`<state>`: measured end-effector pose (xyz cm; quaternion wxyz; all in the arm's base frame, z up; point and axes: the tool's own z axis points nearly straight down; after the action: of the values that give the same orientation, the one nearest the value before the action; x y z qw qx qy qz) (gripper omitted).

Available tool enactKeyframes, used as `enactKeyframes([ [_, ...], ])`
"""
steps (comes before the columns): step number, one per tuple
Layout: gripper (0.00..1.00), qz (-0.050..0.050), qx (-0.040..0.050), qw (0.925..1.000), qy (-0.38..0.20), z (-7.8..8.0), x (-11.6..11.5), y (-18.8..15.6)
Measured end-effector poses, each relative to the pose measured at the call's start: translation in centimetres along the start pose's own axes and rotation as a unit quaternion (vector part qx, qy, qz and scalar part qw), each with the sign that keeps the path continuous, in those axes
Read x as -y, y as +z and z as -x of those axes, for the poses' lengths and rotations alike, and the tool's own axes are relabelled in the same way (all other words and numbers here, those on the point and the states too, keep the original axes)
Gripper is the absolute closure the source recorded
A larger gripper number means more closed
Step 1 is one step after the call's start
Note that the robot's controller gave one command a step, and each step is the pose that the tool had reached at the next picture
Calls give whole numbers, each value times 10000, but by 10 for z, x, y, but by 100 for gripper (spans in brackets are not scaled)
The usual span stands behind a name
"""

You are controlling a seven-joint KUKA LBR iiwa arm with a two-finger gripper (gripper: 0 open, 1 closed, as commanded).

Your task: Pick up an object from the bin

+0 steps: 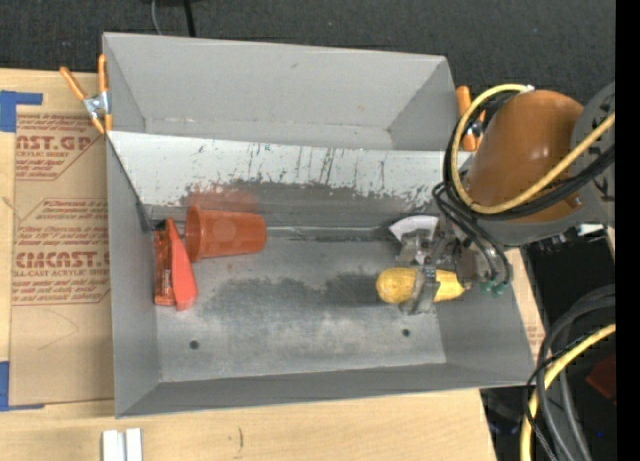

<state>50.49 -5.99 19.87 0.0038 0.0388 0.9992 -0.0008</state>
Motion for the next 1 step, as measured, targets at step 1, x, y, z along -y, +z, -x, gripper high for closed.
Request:
enactKeyframes([
  [1, 100, 2, -33, 9999, -106, 1, -7, -43],
])
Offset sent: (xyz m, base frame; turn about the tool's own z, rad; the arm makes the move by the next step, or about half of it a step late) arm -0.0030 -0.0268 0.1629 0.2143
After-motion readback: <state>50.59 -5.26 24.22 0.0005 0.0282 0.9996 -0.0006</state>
